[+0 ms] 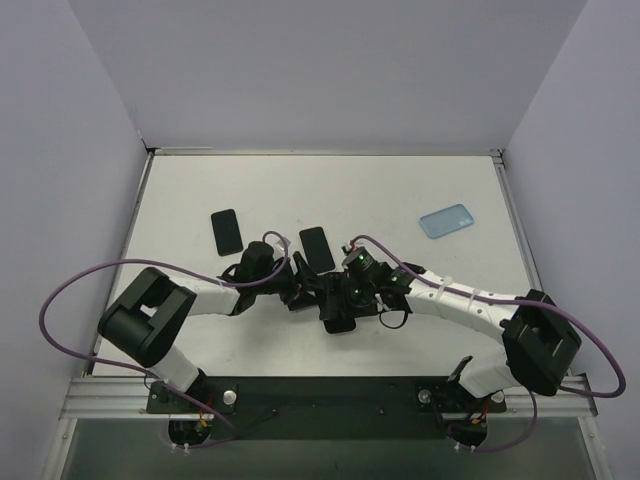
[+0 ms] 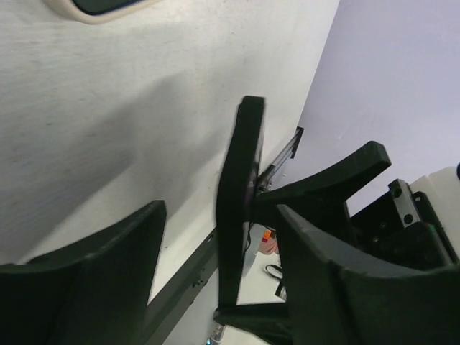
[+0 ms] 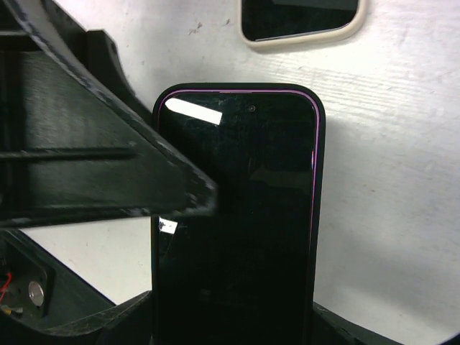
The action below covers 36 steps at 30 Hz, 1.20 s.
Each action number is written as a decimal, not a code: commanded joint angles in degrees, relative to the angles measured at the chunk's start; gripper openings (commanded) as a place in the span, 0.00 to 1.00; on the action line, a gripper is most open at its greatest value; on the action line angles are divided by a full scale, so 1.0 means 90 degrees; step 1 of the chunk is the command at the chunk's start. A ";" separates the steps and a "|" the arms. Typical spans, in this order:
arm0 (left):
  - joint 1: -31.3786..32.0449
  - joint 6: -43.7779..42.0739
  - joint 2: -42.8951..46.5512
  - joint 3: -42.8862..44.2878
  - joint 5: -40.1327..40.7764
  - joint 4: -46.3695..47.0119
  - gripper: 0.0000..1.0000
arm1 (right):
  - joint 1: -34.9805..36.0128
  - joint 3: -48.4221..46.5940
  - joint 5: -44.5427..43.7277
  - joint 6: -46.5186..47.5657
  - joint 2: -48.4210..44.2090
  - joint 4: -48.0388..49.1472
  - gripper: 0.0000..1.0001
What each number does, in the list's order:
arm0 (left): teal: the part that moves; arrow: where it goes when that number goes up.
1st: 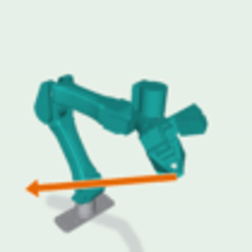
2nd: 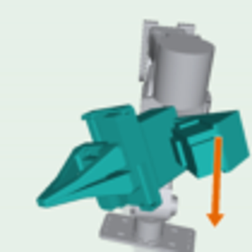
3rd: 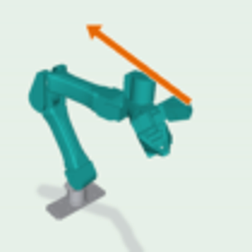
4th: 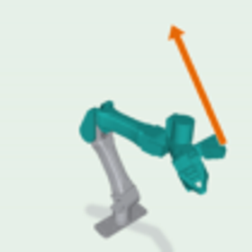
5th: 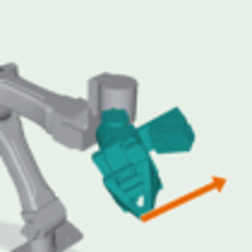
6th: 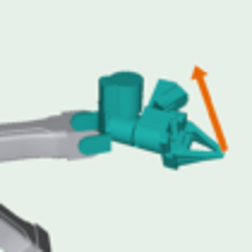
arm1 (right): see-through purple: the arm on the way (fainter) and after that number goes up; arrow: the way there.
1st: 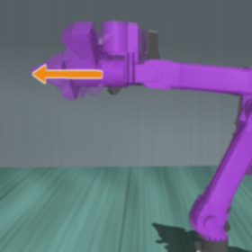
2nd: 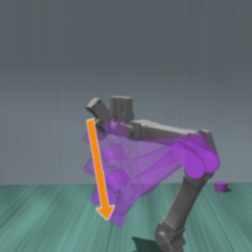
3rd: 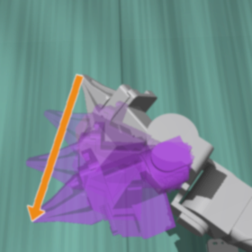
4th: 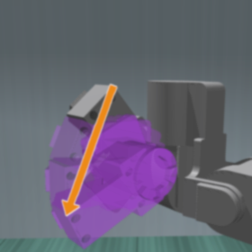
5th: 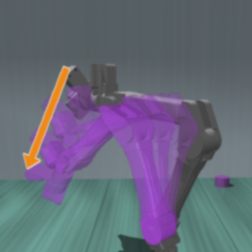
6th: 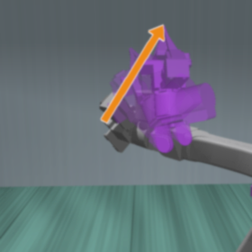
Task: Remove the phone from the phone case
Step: Pick up the phone at the center of the board.
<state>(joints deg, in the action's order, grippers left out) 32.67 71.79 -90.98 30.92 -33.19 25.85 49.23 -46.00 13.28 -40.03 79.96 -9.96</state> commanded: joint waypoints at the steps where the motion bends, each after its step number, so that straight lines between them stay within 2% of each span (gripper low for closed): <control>1: 0.0296 0.0157 -0.0125 0.0325 0.0093 0.0673 0.66 | 0.0106 -0.0436 0.0146 -0.0132 0.0128 0.0315 0.00; 3: 0.0462 0.0246 -0.0126 0.0247 0.0279 0.0761 0.64 | 0.0125 -0.0552 0.0146 -0.0132 0.0217 0.0315 0.00; 7: 0.0521 0.0470 -0.0242 0.0168 0.0358 0.1043 0.54 | 0.0155 -0.0680 0.0097 -0.0132 0.0334 0.0276 0.00; 10: 0.0531 0.0529 -0.0282 0.0178 0.0338 0.1142 0.38 | 0.0145 -0.0719 0.0077 -0.0152 0.0392 0.0218 0.00; 11: 0.0531 0.0539 -0.0282 0.0178 0.0338 0.1132 0.17 | 0.0145 -0.0719 0.0058 -0.0161 0.0383 0.0198 0.00; 12: 0.0531 0.0539 -0.0272 0.0178 0.0357 0.1142 0.04 | 0.0145 -0.0710 0.0019 -0.0171 0.0354 0.0179 0.00; 13: 0.0511 0.0558 -0.0204 0.0130 0.0396 0.1123 0.00 | 0.0135 -0.0690 -0.0010 -0.0191 0.0324 0.0111 0.08; 16: 0.0443 0.0734 -0.0038 -0.0133 0.0563 0.1530 0.00 | 0.0028 -0.0486 -0.0215 -0.0405 -0.0065 0.0032 0.55; 17: 0.0414 0.0792 0.0011 -0.0202 0.0563 0.1658 0.00 | -0.0088 -0.0398 -0.0264 -0.0551 -0.0347 -0.0026 0.64; 19: 0.0345 0.0949 0.0137 -0.0290 0.0553 0.1971 0.00 | -0.0225 -0.0339 -0.0332 -0.0679 -0.0641 -0.0231 0.71; 22: 0.0219 0.1387 0.0226 -0.0554 0.0514 0.3033 0.00 | -0.0508 -0.0183 -0.0207 -0.0883 -0.1286 -0.0330 0.73; 26: 0.0082 0.1964 0.0119 -0.0623 0.0348 0.4304 0.00 | -0.1240 0.0383 0.0623 -0.1488 -0.2231 0.0148 0.70; 30: 0.0033 0.2345 0.0031 -0.0506 0.0348 0.5086 0.00 | -0.1943 0.0901 0.1443 -0.2094 -0.2751 0.1006 0.60; 35: 0.0033 0.2541 0.0040 -0.0389 0.0455 0.5448 0.00 | -0.2130 0.1321 0.2195 -0.2817 -0.2860 0.1876 0.48; 36: 0.0033 0.2580 0.0050 -0.0379 0.0465 0.5478 0.00 | -0.2130 0.1438 0.2284 -0.2953 -0.2850 0.2332 0.46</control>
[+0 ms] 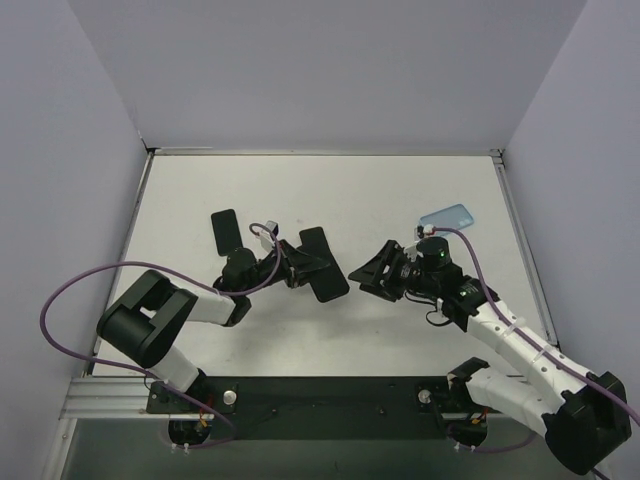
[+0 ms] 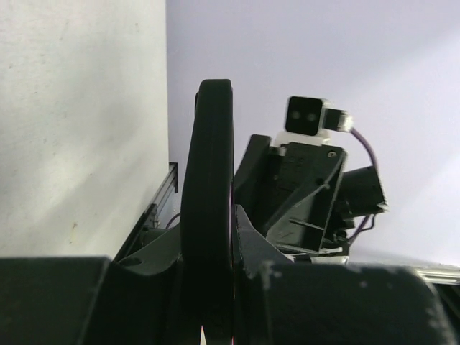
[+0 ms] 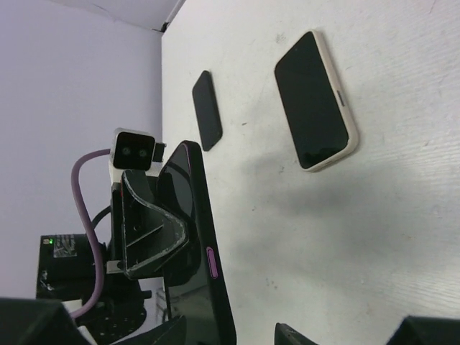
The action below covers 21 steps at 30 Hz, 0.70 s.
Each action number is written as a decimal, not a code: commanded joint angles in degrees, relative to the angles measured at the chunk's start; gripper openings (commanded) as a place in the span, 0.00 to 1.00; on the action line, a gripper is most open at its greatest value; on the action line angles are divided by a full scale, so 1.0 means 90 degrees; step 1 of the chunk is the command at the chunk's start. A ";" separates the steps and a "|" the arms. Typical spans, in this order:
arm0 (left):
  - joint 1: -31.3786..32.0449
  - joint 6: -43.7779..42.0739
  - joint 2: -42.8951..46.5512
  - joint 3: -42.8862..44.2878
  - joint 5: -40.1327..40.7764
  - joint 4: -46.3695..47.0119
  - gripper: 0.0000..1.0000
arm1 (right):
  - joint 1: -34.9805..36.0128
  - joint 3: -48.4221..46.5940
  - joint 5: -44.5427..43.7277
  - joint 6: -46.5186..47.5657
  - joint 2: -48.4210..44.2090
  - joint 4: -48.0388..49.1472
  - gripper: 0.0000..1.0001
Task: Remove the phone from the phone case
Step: Pick up the phone at the center of the board, then remove the phone case from the phone.
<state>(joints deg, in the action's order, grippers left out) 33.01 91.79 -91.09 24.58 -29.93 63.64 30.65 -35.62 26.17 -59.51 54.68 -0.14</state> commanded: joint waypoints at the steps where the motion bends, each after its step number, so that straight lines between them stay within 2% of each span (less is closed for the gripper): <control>1: -0.0006 0.0348 0.0091 0.0335 0.0132 0.1289 0.00 | -0.0105 0.0488 0.0968 -0.1158 0.0008 0.1517 0.44; 3: -0.0006 0.0368 0.0140 0.0316 0.0162 0.1308 0.00 | -0.0105 0.0724 0.1183 -0.1541 0.0067 0.2344 0.41; 6: -0.0006 0.0387 0.0228 0.0248 0.0210 0.1328 0.00 | -0.0105 0.0949 0.1271 -0.1894 0.0155 0.2876 0.37; 11: -0.0006 0.0387 0.0336 0.0179 0.0279 0.1328 0.00 | -0.0095 0.0940 0.1359 -0.1846 0.0175 0.2848 0.31; 16: -0.0006 0.0436 0.0297 0.0218 0.0240 0.1425 0.00 | -0.0086 0.1086 0.1427 -0.2069 0.0243 0.3159 0.18; 21: 0.0003 0.0563 0.0151 0.0365 0.0103 0.1572 0.00 | -0.0037 0.0999 0.1389 -0.2070 0.0458 0.3307 0.21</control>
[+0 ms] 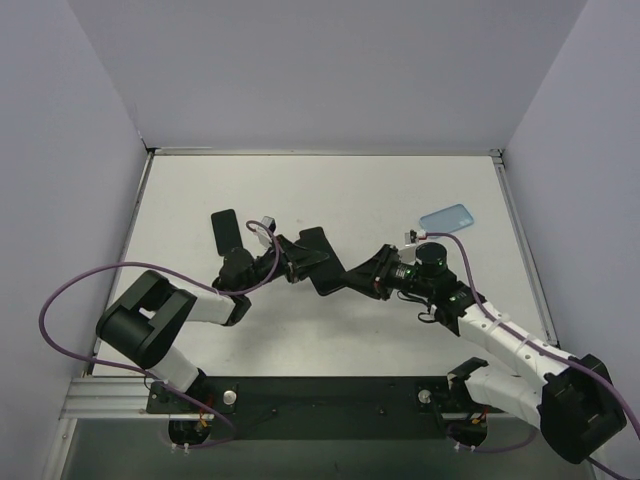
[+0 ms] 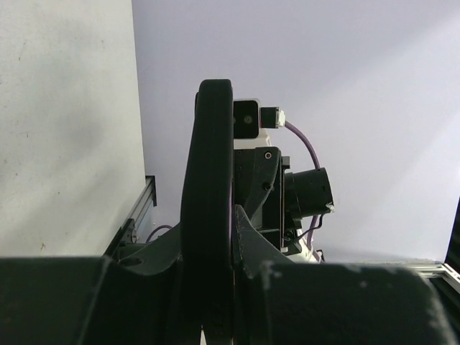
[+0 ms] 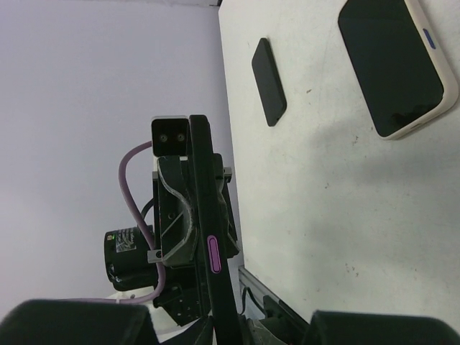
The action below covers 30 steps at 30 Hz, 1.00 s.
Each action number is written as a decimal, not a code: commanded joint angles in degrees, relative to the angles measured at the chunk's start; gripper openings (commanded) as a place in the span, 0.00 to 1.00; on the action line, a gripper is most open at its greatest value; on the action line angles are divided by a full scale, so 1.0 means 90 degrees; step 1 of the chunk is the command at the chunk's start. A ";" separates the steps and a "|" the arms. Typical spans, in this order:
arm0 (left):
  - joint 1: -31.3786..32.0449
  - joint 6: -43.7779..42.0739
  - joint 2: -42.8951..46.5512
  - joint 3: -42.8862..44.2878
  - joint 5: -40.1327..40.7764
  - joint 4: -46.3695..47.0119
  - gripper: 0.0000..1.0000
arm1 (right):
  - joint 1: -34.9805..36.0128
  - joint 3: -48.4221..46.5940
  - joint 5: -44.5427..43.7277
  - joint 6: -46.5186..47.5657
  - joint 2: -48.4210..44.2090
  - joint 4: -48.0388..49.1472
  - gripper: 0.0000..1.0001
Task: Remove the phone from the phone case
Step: Remove the phone case from the phone.
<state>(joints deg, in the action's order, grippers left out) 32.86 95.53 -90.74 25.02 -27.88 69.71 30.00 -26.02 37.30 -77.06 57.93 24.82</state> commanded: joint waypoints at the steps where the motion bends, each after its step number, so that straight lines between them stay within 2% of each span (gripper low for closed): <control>1: 0.0021 0.0148 0.0082 0.0326 -0.0135 0.0906 0.00 | 0.0026 -0.0106 0.0143 -0.0110 0.0135 0.0562 0.19; 6: 0.0021 0.0284 -0.0005 0.0365 -0.0173 0.1102 0.00 | 0.0007 -0.0214 0.0006 -0.0237 0.0310 0.0572 0.00; 10: 0.0011 0.0450 -0.0094 0.0443 -0.0252 0.1335 0.00 | -0.0003 -0.0117 0.0045 -0.0675 0.0467 0.1254 0.00; 15: -0.0028 0.0636 0.0013 0.0550 0.0011 0.2106 0.00 | -0.0091 -0.0048 0.0133 -0.1817 0.0876 0.2953 0.00; 18: -0.0028 0.0461 0.0227 0.0775 0.0080 0.2410 0.00 | -0.0091 -0.0243 0.0221 -0.2305 0.1159 0.3267 0.00; 21: -0.0028 0.0275 0.0472 0.1058 0.0070 0.2381 0.00 | -0.0091 -0.0215 0.0221 -0.3065 0.1481 0.4095 0.00; 28: -0.0028 0.0674 0.0502 0.1683 -0.0037 0.2869 0.00 | 0.0104 0.0127 -0.0511 -0.5233 0.2966 0.7812 0.00; 30: -0.0028 0.0685 0.0590 0.1800 0.0031 0.2860 0.00 | 0.0172 0.0098 -0.0589 -0.5266 0.3220 0.7828 0.00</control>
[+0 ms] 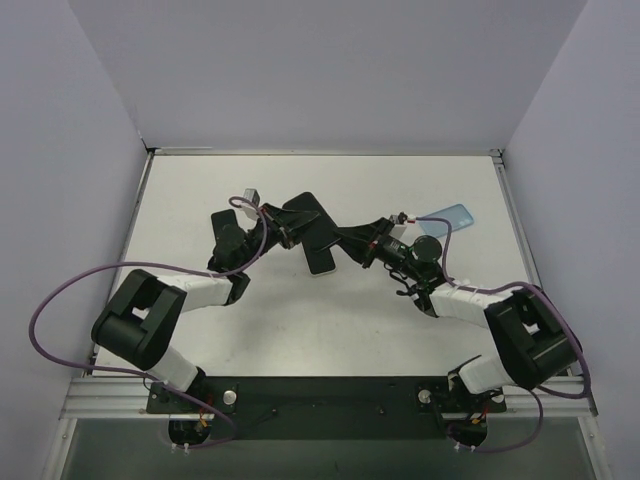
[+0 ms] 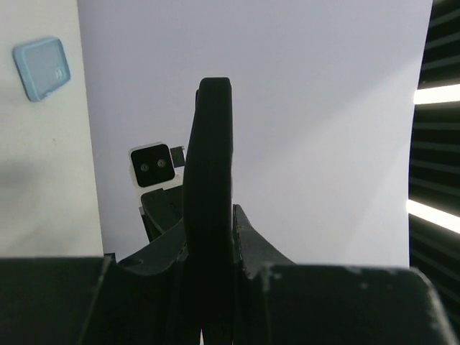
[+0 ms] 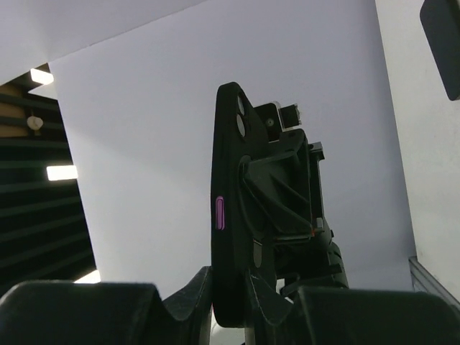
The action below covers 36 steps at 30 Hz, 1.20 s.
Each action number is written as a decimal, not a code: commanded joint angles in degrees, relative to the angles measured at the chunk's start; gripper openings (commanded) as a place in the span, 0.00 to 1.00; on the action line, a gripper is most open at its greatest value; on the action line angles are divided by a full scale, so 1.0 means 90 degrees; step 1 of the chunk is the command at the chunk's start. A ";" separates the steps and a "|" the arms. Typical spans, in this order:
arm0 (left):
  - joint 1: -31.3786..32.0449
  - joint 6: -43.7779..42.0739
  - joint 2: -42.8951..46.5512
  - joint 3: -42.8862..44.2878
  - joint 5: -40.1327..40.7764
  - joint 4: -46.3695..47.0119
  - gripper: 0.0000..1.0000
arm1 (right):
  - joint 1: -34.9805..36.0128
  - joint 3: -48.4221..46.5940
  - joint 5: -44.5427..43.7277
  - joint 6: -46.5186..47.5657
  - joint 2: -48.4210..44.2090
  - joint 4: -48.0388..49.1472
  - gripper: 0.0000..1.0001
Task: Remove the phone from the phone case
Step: Remove the phone case from the phone.
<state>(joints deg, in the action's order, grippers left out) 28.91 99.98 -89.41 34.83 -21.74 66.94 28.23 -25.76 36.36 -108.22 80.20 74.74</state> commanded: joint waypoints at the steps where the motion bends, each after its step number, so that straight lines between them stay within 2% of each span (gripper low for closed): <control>1: 0.0411 0.0209 0.0490 0.0826 -0.0642 0.3158 0.00 | 0.0437 0.0040 -0.0505 -0.1764 0.0776 0.2272 0.00; 11: 0.0411 0.0278 0.1309 0.1374 -0.0369 0.2768 0.00 | 0.0847 -0.0390 -0.0690 -0.2213 0.1176 0.2291 0.00; 24: 0.0411 -0.0103 0.2043 0.1921 -0.0465 0.2475 0.00 | 0.1102 -0.1864 -0.0973 -0.2477 0.1498 0.2291 0.00; 31: 0.0402 -0.0055 0.2121 0.1960 -0.0388 0.2923 0.00 | 0.1209 -0.2226 -0.1276 -0.2536 0.1489 0.2291 0.00; 36: 0.0411 -0.0084 0.2151 0.2214 -0.0660 0.3149 0.00 | 0.1209 -0.2402 -0.1354 -0.2419 0.1537 0.2291 0.00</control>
<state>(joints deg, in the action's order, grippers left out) 27.16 90.85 -74.39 46.30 -11.77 60.34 35.75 -45.98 24.36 -115.44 89.43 90.21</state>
